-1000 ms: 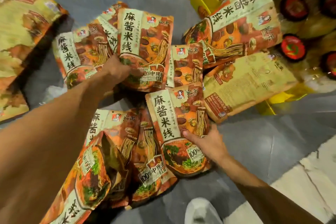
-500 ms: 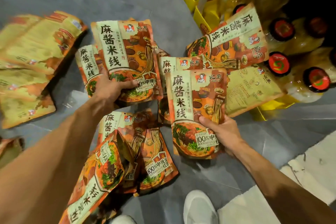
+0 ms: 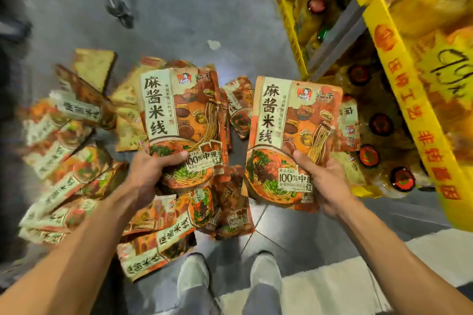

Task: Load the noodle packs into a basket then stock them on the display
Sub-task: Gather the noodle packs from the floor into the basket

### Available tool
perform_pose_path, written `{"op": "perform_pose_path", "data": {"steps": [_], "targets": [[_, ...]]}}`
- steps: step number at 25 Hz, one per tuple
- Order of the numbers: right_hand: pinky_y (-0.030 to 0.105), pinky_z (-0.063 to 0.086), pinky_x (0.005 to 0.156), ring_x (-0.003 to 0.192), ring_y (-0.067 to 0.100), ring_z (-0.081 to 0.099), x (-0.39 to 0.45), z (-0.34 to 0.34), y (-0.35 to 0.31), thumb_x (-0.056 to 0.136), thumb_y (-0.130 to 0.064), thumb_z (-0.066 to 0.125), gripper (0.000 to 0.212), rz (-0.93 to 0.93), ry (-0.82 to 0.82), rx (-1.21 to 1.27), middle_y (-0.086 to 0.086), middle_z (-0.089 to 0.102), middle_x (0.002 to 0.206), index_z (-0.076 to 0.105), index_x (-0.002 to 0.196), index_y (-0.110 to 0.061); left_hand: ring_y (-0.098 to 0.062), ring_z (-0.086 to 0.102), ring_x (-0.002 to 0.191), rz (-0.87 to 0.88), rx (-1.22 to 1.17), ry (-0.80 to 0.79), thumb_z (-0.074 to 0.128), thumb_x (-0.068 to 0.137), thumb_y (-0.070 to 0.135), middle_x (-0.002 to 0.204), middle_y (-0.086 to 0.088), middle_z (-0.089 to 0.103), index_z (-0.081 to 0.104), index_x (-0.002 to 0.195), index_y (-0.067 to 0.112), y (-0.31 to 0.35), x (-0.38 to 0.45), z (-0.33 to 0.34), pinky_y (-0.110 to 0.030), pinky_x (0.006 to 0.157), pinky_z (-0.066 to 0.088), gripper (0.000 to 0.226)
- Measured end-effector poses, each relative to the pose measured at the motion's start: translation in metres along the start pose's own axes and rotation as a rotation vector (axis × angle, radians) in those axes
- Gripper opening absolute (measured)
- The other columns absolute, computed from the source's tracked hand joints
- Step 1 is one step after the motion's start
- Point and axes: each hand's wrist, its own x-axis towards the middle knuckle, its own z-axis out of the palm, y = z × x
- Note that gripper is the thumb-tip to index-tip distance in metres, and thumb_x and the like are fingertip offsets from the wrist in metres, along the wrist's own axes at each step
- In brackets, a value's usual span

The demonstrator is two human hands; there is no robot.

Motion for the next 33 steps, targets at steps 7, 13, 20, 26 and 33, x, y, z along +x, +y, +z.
{"op": "perform_pose_path", "data": {"steps": [7, 13, 20, 26, 33], "targets": [[0.044, 0.059, 0.087, 0.096, 0.027, 0.076, -0.096, 0.111, -0.124, 0.066, -0.031, 0.085, 0.054, -0.056, -0.241, -0.181, 0.006, 0.079, 0.104, 0.071, 0.116, -0.016, -0.034, 0.074, 0.099, 0.041, -0.195, 0.151, 0.1, 0.042, 0.021, 0.108, -0.013, 0.077, 0.063, 0.122, 0.008, 0.051, -0.151, -0.107, -0.049, 0.089, 0.058, 0.089], [0.047, 0.058, 0.089, 0.094, 0.027, 0.077, -0.188, 0.223, -0.152, 0.083, -0.023, 0.079, 0.028, -0.081, -0.527, -0.402, 0.006, 0.079, 0.103, 0.071, 0.109, -0.019, -0.032, 0.076, 0.089, 0.12, -0.481, 0.369, 0.104, 0.021, 0.033, 0.104, -0.017, 0.077, 0.063, 0.119, 0.006, 0.036, -0.264, -0.195, -0.042, 0.071, 0.062, 0.11], [0.046, 0.06, 0.086, 0.091, 0.026, 0.077, -0.275, 0.355, -0.08, 0.083, -0.026, 0.079, 0.029, -0.075, -0.718, -0.663, 0.004, 0.08, 0.099, 0.07, 0.11, -0.02, -0.034, 0.073, 0.1, 0.098, -0.763, 0.553, 0.104, 0.025, 0.029, 0.108, -0.015, 0.076, 0.062, 0.12, 0.006, -0.063, -0.343, -0.296, -0.046, 0.084, 0.059, 0.106], [0.041, 0.063, 0.071, 0.078, 0.025, 0.077, -0.344, 0.438, 0.01, 0.086, -0.024, 0.076, 0.03, -0.036, -0.872, -0.888, 0.008, 0.079, 0.091, 0.068, 0.112, -0.011, -0.037, 0.072, 0.104, 0.009, -0.967, 0.712, 0.087, 0.06, 0.005, 0.11, -0.014, 0.076, 0.063, 0.119, 0.012, -0.169, -0.406, -0.344, -0.06, 0.096, 0.053, 0.064], [0.027, 0.055, 0.049, 0.058, 0.014, 0.072, -0.369, 0.487, 0.1, 0.088, -0.026, 0.073, 0.017, -0.032, -1.044, -1.163, 0.004, 0.078, 0.078, 0.07, 0.1, -0.014, -0.034, 0.074, 0.098, -0.101, -1.18, 0.863, 0.088, 0.063, 0.006, 0.102, -0.007, 0.078, 0.066, 0.114, 0.016, -0.258, -0.415, -0.332, -0.056, 0.096, 0.054, 0.056]]}}
